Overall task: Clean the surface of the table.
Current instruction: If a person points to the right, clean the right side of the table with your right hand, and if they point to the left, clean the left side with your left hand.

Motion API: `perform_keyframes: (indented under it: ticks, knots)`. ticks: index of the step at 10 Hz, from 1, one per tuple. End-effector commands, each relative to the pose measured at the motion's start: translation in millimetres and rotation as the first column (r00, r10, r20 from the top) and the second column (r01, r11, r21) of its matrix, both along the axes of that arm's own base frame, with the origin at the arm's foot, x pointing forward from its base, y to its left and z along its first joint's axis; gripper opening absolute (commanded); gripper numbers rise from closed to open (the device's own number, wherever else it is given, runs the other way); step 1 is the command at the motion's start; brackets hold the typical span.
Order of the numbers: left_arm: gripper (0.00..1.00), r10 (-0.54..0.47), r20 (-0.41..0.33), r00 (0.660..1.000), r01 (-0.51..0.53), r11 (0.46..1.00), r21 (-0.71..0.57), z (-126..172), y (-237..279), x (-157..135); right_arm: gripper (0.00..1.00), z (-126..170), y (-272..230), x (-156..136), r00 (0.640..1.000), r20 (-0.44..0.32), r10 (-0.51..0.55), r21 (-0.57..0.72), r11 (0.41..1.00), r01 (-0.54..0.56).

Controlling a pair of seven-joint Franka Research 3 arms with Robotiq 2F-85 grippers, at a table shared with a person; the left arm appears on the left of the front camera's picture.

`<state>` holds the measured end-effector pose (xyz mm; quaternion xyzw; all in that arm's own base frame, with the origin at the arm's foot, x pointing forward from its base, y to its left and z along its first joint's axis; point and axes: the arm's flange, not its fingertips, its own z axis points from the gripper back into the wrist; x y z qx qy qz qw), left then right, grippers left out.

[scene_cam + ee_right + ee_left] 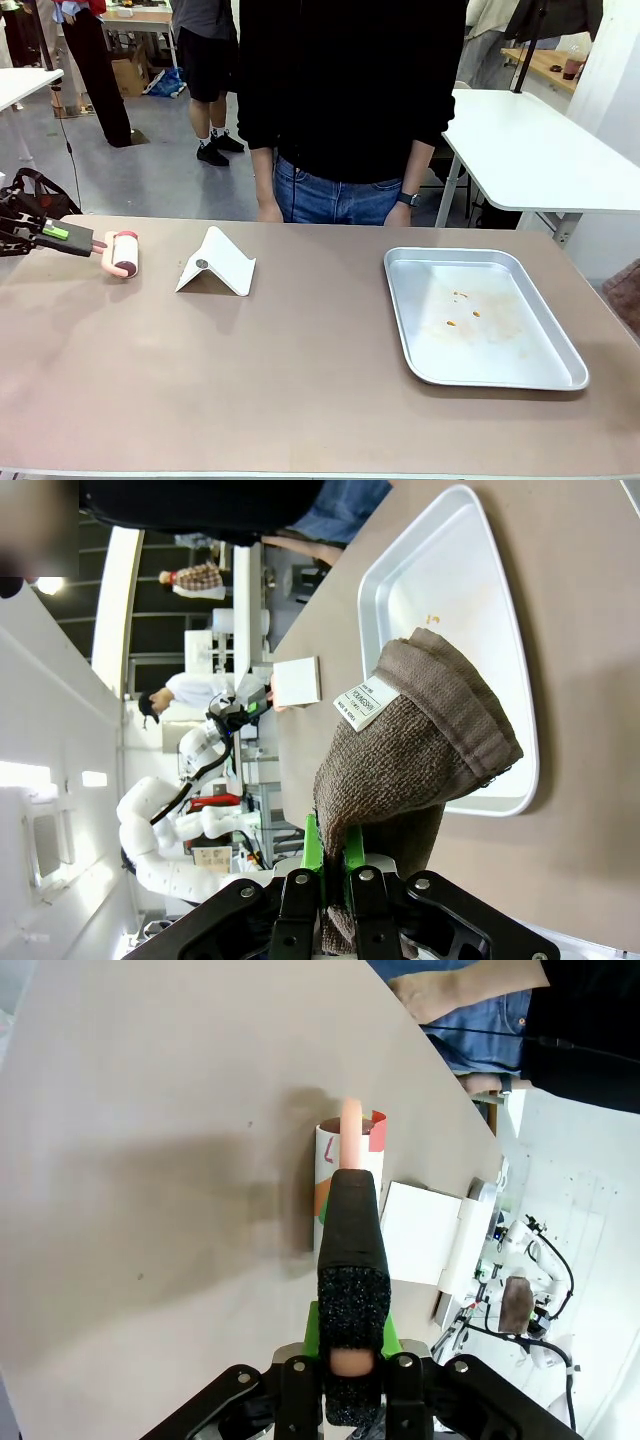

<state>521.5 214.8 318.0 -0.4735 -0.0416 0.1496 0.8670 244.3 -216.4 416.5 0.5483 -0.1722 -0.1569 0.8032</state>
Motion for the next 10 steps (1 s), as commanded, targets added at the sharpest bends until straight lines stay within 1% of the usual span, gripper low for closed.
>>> perform_keyframes:
  ticks: [1,3,4,5,6,8,9,10]
  knots:
    - [0.22,-0.004,0.008,1.000,0.004,1.000,-0.009,3,-5,-3,0.00,2,0,-1,1.000,0.013,0.006,0.005,1.000,-0.006]
    - [0.22,0.012,0.108,0.994,-0.004,0.997,-0.076,35,1,-14,0.00,2,0,-1,1.000,0.013,0.006,0.005,1.000,-0.006]
    - [0.22,0.018,0.162,0.987,0.000,0.994,-0.111,55,8,-24,0.00,2,0,-1,1.000,0.013,0.006,0.005,1.000,-0.006]
    - [0.22,0.019,0.216,0.976,0.013,0.989,-0.147,76,15,-37,0.00,2,0,-1,1.000,0.013,0.006,0.005,1.000,-0.006]
    - [0.22,0.006,0.261,0.965,0.045,0.981,-0.187,98,25,-58,0.00,2,0,-1,1.000,0.013,0.006,0.005,1.000,-0.006]
    - [0.22,-0.072,0.289,0.955,0.150,0.955,-0.256,126,45,-103,0.00,2,0,-1,1.000,0.013,0.006,0.005,1.000,-0.006]
    - [0.22,-0.134,0.278,0.951,0.232,0.905,-0.358,138,59,-128,0.00,2,0,-1,1.000,0.013,0.006,0.005,1.000,-0.006]
    - [0.22,-0.150,0.299,0.942,0.260,0.891,-0.373,147,76,-155,0.00,2,0,-1,1.000,0.013,0.006,0.005,1.000,-0.006]
